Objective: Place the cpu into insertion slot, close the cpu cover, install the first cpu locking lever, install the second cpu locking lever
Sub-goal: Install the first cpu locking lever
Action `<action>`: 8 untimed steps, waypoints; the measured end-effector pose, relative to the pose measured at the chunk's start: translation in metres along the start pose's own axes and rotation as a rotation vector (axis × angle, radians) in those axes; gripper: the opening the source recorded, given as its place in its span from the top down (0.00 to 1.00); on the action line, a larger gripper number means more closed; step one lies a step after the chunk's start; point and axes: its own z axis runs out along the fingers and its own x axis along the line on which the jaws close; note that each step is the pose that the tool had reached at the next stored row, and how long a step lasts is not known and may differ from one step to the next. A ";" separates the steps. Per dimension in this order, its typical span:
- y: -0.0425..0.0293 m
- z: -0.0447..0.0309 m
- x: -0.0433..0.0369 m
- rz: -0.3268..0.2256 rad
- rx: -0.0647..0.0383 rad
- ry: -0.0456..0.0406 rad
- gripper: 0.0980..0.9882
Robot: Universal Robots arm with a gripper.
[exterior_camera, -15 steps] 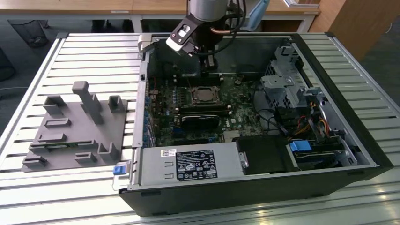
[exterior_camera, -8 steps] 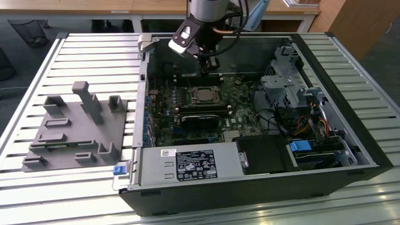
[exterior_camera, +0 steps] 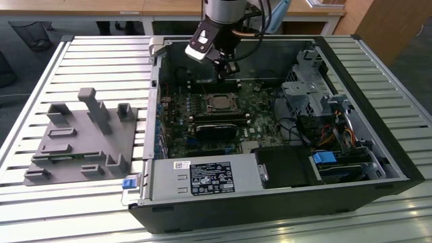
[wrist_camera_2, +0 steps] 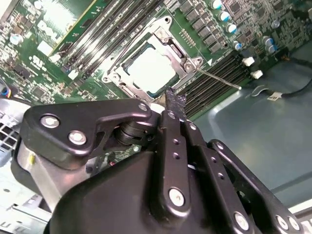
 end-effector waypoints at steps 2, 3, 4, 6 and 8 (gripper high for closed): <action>0.0000 0.0000 0.0000 -0.019 0.001 0.0008 0.99; 0.0000 0.0000 0.0000 -0.027 0.001 0.0012 0.99; 0.0000 0.0000 0.0000 -0.036 0.002 0.0015 0.99; 0.0000 0.0000 0.0000 -0.054 0.003 0.0022 0.99; 0.0000 0.0000 0.0000 -0.073 0.004 0.0030 0.99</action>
